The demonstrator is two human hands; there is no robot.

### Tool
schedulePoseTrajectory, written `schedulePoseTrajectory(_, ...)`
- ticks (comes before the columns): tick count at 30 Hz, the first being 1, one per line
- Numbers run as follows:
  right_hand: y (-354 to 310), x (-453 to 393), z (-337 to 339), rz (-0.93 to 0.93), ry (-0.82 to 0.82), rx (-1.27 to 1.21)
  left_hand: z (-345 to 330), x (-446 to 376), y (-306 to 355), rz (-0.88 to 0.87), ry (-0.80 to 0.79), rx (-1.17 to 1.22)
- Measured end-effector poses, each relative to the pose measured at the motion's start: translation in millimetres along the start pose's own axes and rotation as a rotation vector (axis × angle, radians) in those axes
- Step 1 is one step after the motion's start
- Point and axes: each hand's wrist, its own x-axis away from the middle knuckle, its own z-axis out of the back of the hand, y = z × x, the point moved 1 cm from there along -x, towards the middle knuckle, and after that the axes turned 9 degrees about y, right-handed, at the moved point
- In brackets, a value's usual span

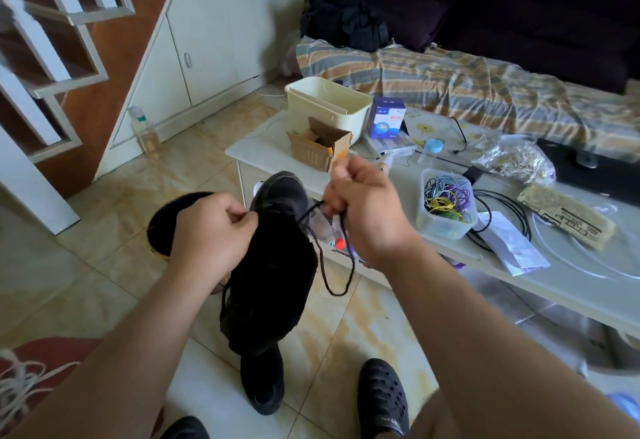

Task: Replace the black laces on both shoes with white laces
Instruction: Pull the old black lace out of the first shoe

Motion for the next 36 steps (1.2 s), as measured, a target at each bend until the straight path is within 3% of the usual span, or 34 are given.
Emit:
schedulePoseTrajectory(3,-0.9,-7.3,14.7,-0.017,0.154,0.205,4.5,0.1,-0.7,0.006,0.005,0.038)
schedulePoseTrajectory(6,22.5,-9.3,21.9,-0.037,0.009,0.842,6.1,0.2,2.8,-0.002,0.004,0.095)
schedulePoseTrajectory(8,35.3,-6.3,17.7,0.164,-0.079,1.174,6.2,0.7,5.4,-0.013,-0.013,0.121)
schedulePoseTrajectory(10,36.6,-3.6,7.7,0.396,-0.03,1.116,5.6,2.0,7.6,-0.03,-0.05,0.143)
schedulePoseTrajectory(13,34.2,-0.8,-4.0,0.579,-0.034,1.004,4.5,7.3,10.7,-0.072,-0.089,0.151)
schedulePoseTrajectory(22,38.0,-0.6,-20.4,0.698,0.023,0.985,4.2,13.3,13.4,-0.124,-0.006,0.189)
schedulePoseTrajectory(24,32.6,-1.3,-16.2,0.561,-0.045,0.931,3.7,11.5,10.7,-0.104,-0.015,0.199)
schedulePoseTrajectory(26,27.0,-4.1,-8.9,0.225,-0.092,0.702,5.1,6.7,7.1,-0.048,-0.024,0.232)
schedulePoseTrajectory(28,23.0,-5.2,-5.9,-0.08,0.005,0.279,7.0,1.7,4.4,0.006,-0.025,0.296)
schedulePoseTrajectory(30,23.0,-7.3,-1.7,-0.174,0.099,0.068,7.0,-0.6,3.5,0.026,-0.023,0.346)
schedulePoseTrajectory(32,21.6,-7.2,0.5,-0.071,0.023,0.255,5.0,1.5,5.3,0.022,-0.037,0.354)
schedulePoseTrajectory(34,23.1,-5.7,0.2,0.145,-0.072,0.681,3.0,5.4,8.0,-0.019,-0.051,0.302)
schedulePoseTrajectory(36,30.3,-6.4,-0.7,0.362,-0.053,1.019,3.2,10.1,13.0,-0.092,-0.037,0.213)
